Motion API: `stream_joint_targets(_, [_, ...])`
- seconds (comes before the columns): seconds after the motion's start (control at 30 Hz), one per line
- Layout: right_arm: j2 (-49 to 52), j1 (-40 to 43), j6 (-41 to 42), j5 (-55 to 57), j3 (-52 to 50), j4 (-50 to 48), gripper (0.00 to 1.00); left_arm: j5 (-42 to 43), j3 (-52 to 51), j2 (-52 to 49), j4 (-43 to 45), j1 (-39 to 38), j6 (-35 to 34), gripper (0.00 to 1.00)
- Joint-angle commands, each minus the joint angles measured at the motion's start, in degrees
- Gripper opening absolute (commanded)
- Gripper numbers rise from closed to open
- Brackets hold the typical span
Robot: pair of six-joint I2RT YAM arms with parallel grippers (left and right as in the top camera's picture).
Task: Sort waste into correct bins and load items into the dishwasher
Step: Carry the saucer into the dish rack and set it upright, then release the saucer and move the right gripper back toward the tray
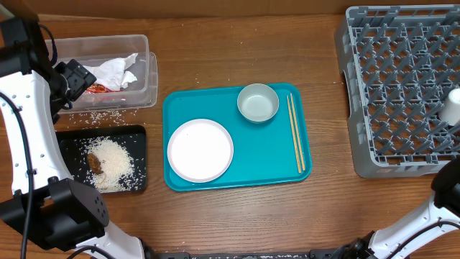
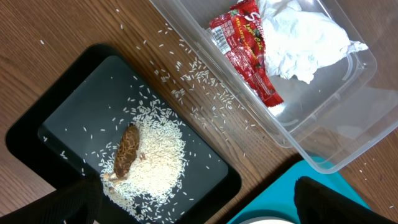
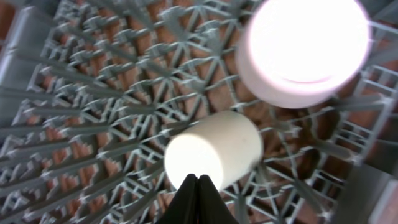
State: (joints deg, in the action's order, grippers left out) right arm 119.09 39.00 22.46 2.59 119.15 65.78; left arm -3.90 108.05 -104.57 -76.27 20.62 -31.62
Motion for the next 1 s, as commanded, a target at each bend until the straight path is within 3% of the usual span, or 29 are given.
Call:
stream_joint_targets(0.0, [1.22, -0.24, -3.02, -4.68, 0.48, -0.5, 0.04, -0.57, 0.33, 0.76, 0.04, -0.39, -0.33, 1.0])
stream_joint_targets(0.47, [8.24, -0.24, -4.55, -1.09, 0.46, 1.36, 0.04, -0.55, 0.33, 0.76, 0.04, -0.39, -0.33, 1.0])
stream_joint_targets(0.67, [7.02, -0.13, 6.16, 12.5, 0.61, 5.55, 0.04, -0.57, 0.33, 0.76, 0.04, -0.39, -0.33, 1.0])
stream_joint_targets(0.97, [-0.57, 0.31, 9.11, 10.6, 0.61, 5.2, 0.04, -0.55, 0.33, 0.76, 0.04, -0.39, -0.33, 1.0])
